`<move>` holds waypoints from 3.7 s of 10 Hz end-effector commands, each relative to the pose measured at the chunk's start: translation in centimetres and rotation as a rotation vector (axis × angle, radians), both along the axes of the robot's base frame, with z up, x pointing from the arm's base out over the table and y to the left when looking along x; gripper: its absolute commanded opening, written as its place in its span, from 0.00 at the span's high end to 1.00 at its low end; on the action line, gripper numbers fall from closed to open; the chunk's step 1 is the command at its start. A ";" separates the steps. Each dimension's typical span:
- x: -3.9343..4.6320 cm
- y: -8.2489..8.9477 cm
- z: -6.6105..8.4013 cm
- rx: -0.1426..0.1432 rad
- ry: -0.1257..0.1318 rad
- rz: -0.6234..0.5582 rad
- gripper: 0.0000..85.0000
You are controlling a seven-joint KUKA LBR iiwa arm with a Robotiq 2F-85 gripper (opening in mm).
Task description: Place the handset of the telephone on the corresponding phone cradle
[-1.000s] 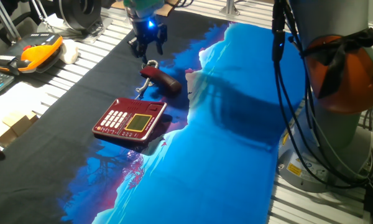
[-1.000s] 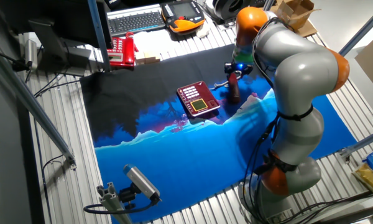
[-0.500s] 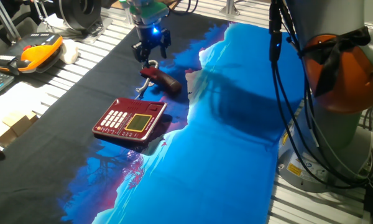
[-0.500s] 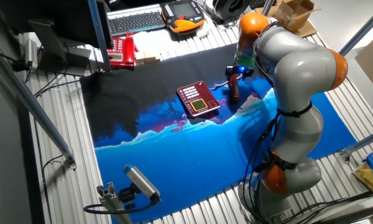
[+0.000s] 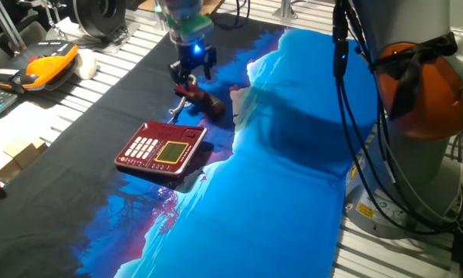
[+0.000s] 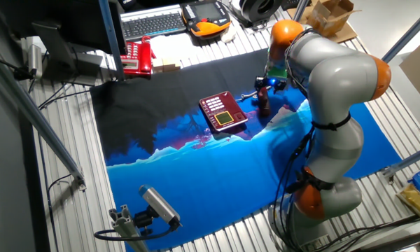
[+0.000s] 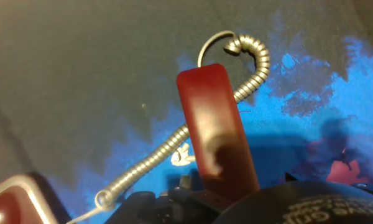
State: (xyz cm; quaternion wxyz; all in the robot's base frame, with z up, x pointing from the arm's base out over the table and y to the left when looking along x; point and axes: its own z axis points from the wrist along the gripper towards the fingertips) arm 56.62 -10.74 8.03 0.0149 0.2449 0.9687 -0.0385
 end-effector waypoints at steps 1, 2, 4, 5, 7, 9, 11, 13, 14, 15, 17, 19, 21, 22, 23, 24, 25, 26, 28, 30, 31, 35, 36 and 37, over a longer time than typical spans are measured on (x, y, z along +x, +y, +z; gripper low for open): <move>-0.02 0.0 -0.3 0.003 -0.003 -0.004 0.20; -0.02 -0.1 -0.6 0.005 -0.003 -0.003 0.20; -0.08 -0.3 -1.0 0.012 0.001 0.008 0.20; -0.02 -0.2 -1.2 0.020 0.006 0.019 0.20; 0.05 -0.1 -1.7 0.027 0.006 0.033 0.20; 0.26 0.1 -2.0 0.032 0.010 0.063 0.20; 0.43 0.2 -2.4 0.040 0.013 0.075 0.20; 0.35 0.1 -2.6 0.044 0.012 0.075 0.20; 0.26 0.1 -2.8 0.046 0.012 0.074 0.20; 0.14 0.0 -2.9 0.046 0.011 0.075 0.20; -0.40 0.2 -3.5 0.032 0.004 0.073 0.20; -0.53 0.4 -3.6 0.024 0.002 0.075 0.20; -0.52 0.3 -3.7 0.026 0.003 0.087 0.20; -0.51 0.3 -3.6 0.028 0.003 0.098 0.40; -0.49 0.2 -3.6 0.031 0.006 0.112 0.40; -0.46 0.1 -3.6 0.034 0.009 0.126 0.40; -0.44 0.1 -3.6 0.044 0.010 0.133 0.40; -0.44 0.0 -3.5 0.048 0.012 0.146 0.60; -0.36 0.0 -3.1 0.073 0.030 0.193 0.80; -0.13 0.0 -1.4 0.146 0.052 0.240 1.00; -0.04 0.2 -0.2 0.136 0.063 0.246 1.00; 0.51 3.6 5.5 0.120 0.072 0.292 1.00; 0.74 4.8 6.5 0.114 0.079 0.312 1.00; 0.96 6.4 7.6 0.113 0.096 0.325 1.00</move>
